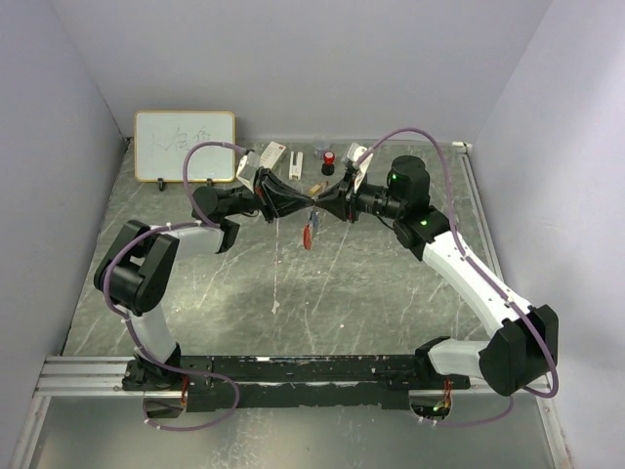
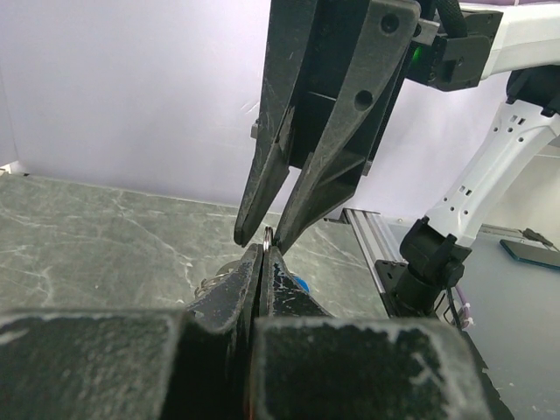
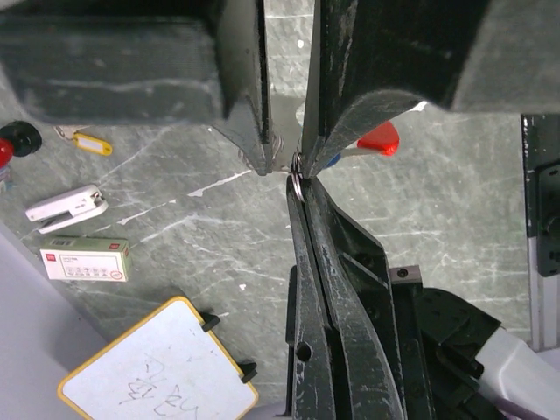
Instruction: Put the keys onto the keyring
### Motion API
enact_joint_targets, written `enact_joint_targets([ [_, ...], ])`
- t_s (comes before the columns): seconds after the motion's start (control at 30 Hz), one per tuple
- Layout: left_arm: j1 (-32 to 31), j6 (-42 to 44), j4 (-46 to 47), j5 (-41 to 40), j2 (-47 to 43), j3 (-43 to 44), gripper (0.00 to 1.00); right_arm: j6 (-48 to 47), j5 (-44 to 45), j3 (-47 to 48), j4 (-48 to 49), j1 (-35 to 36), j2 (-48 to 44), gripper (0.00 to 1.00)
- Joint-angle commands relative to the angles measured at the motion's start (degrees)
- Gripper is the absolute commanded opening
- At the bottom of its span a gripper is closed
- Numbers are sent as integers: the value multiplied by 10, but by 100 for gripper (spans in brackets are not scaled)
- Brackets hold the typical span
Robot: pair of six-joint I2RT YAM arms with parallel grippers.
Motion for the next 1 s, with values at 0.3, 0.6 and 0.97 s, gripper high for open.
enact_joint_targets([
  [0.3,-8,-8,157,17,13,20,7,-7,-13,22,8,-1,7,0],
  [0.6,-1,27,108,27,22,13,30,-37,12,47,-56,-1,7,0],
  [0.97,21,171,-117,51,-34,31,44,-71,73,61,-136,-2,-7,0],
])
